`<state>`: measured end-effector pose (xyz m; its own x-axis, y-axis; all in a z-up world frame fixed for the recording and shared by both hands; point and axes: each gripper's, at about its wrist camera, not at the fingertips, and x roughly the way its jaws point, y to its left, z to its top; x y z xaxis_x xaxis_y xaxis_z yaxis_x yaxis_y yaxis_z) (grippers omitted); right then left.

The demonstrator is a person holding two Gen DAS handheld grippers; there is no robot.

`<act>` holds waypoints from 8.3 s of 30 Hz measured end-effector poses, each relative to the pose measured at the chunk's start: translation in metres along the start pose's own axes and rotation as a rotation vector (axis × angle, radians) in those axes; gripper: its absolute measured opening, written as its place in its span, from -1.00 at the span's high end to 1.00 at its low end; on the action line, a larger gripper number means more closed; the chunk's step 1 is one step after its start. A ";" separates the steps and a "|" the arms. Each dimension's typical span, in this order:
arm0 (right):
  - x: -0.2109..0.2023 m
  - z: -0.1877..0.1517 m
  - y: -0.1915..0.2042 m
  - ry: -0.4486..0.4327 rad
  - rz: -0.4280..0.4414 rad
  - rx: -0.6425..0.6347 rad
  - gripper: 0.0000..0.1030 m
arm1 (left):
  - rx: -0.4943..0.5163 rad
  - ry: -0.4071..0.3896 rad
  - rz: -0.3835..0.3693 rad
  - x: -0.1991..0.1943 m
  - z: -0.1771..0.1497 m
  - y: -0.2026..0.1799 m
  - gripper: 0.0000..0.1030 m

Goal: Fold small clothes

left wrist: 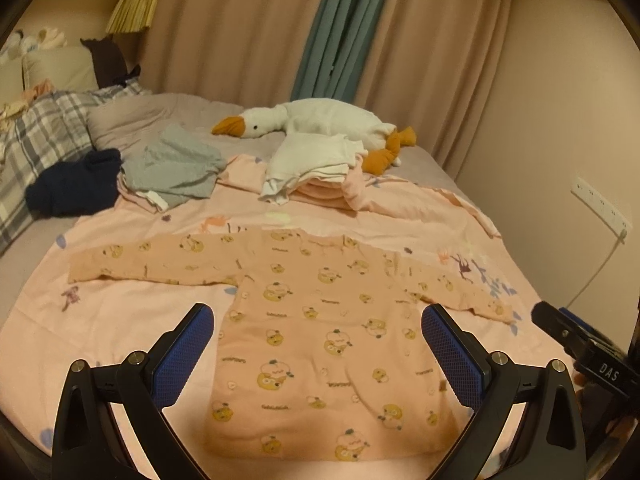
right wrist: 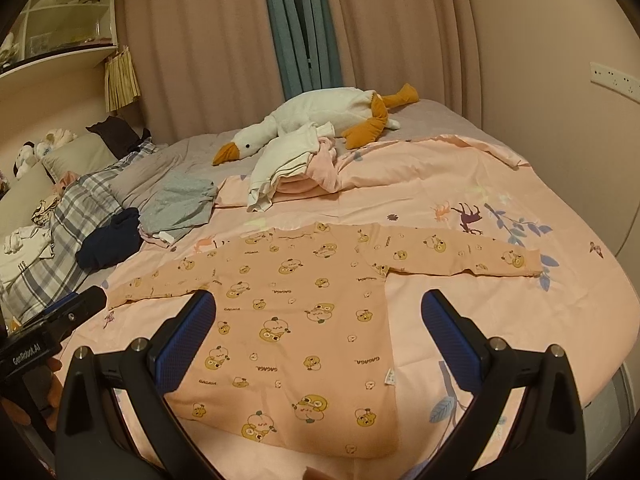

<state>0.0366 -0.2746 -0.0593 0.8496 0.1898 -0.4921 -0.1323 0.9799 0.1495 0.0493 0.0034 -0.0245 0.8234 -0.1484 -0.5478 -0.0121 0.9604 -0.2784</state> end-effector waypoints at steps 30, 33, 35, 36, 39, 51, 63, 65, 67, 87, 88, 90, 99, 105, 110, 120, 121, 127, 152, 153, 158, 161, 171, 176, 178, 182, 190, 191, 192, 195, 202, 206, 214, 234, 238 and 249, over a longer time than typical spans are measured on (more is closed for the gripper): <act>0.183 -0.034 -0.360 0.106 -0.112 0.978 -0.95 | -0.349 0.399 -0.213 0.254 -0.034 0.107 -0.31; 0.189 -0.052 -0.376 0.096 -0.090 1.099 -0.87 | -0.316 0.384 -0.158 0.253 -0.037 0.111 0.12; 0.187 -0.062 -0.383 0.053 -0.081 1.151 -0.84 | -0.325 0.370 -0.132 0.259 -0.040 0.127 0.38; 0.186 -0.065 -0.386 0.018 -0.071 1.156 -0.82 | -0.337 0.360 -0.126 0.260 -0.043 0.131 0.44; 0.187 -0.066 -0.392 -0.049 -0.076 1.126 -0.57 | -0.394 0.349 -0.150 0.268 -0.045 0.149 0.68; 0.204 -0.077 -0.409 -0.048 -0.208 1.148 0.94 | -0.336 0.332 -0.113 0.269 -0.044 0.143 0.75; 0.199 -0.063 -0.395 0.007 -0.277 1.098 0.87 | -0.357 0.296 -0.144 0.271 -0.048 0.151 0.76; 0.199 -0.037 -0.370 -0.007 -0.255 0.956 0.87 | -0.363 0.278 -0.156 0.272 -0.049 0.152 0.76; 0.204 -0.016 -0.346 0.010 -0.271 0.874 0.87 | -0.364 0.277 -0.156 0.273 -0.048 0.152 0.76; 0.384 0.047 0.191 0.415 0.250 -0.192 0.41 | -0.435 0.238 -0.257 0.280 -0.050 0.162 0.75; 0.385 0.044 0.189 0.420 0.239 -0.203 0.38 | -0.435 0.237 -0.259 0.281 -0.050 0.161 0.75; 0.381 0.052 0.177 0.391 0.223 -0.212 0.18 | -0.438 0.238 -0.265 0.282 -0.048 0.161 0.75; 0.306 0.065 0.055 0.201 -0.077 -0.228 -0.64 | -0.236 0.235 -0.036 0.252 -0.022 0.144 0.51; 0.311 0.022 -0.031 0.348 -0.137 -0.188 -0.26 | -0.270 0.126 0.033 0.214 -0.006 0.155 0.41; 0.323 0.009 -0.055 0.416 -0.171 -0.157 -0.26 | -0.325 0.135 0.083 0.211 -0.011 0.170 0.41; 0.341 -0.016 -0.109 0.407 -0.099 0.133 0.83 | -0.298 0.233 0.094 0.219 -0.026 0.176 0.41; 0.340 -0.019 -0.114 0.393 -0.068 0.133 0.83 | -0.292 0.243 0.093 0.220 -0.028 0.177 0.41; 0.326 -0.018 -0.117 0.386 -0.116 0.146 0.66 | -0.304 0.276 0.109 0.225 -0.033 0.187 0.41; 0.331 0.013 -0.100 0.331 -0.012 0.288 0.75 | -0.442 0.261 0.064 0.215 -0.026 0.224 0.38; 0.338 0.014 -0.097 0.332 -0.009 0.286 0.68 | -0.409 0.237 0.135 0.209 -0.021 0.224 0.38; 0.368 -0.009 -0.093 0.381 -0.106 0.226 0.65 | -0.531 0.115 0.186 0.176 -0.012 0.271 0.19; 0.362 -0.013 -0.091 0.374 -0.052 0.161 0.46 | -0.710 0.085 0.121 0.162 -0.016 0.320 0.11; 0.356 -0.019 -0.107 0.301 0.065 0.219 -0.10 | -1.097 -0.131 -0.083 0.160 -0.051 0.416 -0.01; 0.357 -0.021 -0.104 0.268 0.089 0.200 -0.24 | -0.996 -0.110 0.055 0.178 -0.032 0.401 0.23; 0.355 -0.023 -0.110 0.251 0.112 0.220 -0.24 | -0.974 -0.121 0.078 0.179 -0.031 0.398 0.30; 0.352 -0.025 -0.127 0.226 0.203 0.315 -0.24 | -0.964 -0.099 0.198 0.186 -0.024 0.400 0.91; 0.345 -0.033 -0.176 0.186 0.494 0.606 -0.04 | -0.555 -0.145 0.306 0.186 0.054 0.274 0.97; 0.345 -0.035 -0.181 0.180 0.520 0.645 -0.02 | -0.494 -0.138 0.258 0.193 0.065 0.242 0.97; 0.345 -0.037 -0.184 0.180 0.538 0.676 -0.01 | -0.402 -0.111 0.208 0.203 0.075 0.197 0.97; 0.344 -0.035 -0.183 0.187 0.564 0.685 0.00 | -0.175 0.017 0.030 0.240 0.080 0.074 0.91; 0.341 -0.031 -0.175 0.217 0.581 0.602 -0.09 | -0.115 0.324 -0.110 0.303 0.050 -0.021 0.44; 0.344 -0.032 -0.177 0.224 0.580 0.602 -0.16 | -0.046 0.228 -0.037 0.265 0.051 -0.009 -0.12; 0.340 -0.031 -0.165 0.242 0.487 0.516 -0.17 | 0.157 0.156 0.353 0.226 -0.017 0.060 -0.46; 0.424 -0.003 -0.035 0.505 0.412 0.508 0.83 | -0.029 0.247 0.095 0.277 -0.027 0.123 -0.47; 0.414 0.003 -0.022 0.441 0.357 0.435 0.88 | 0.002 0.259 0.121 0.277 -0.028 0.120 -0.47; 0.355 0.070 -0.091 0.192 0.192 0.392 0.88 | 0.045 0.269 0.301 0.284 -0.029 0.105 -0.47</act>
<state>0.3862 -0.3006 -0.1880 0.7139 0.4096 -0.5680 -0.0441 0.8358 0.5473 0.2654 0.0553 -0.2324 0.6088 0.0899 -0.7882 -0.1996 0.9790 -0.0425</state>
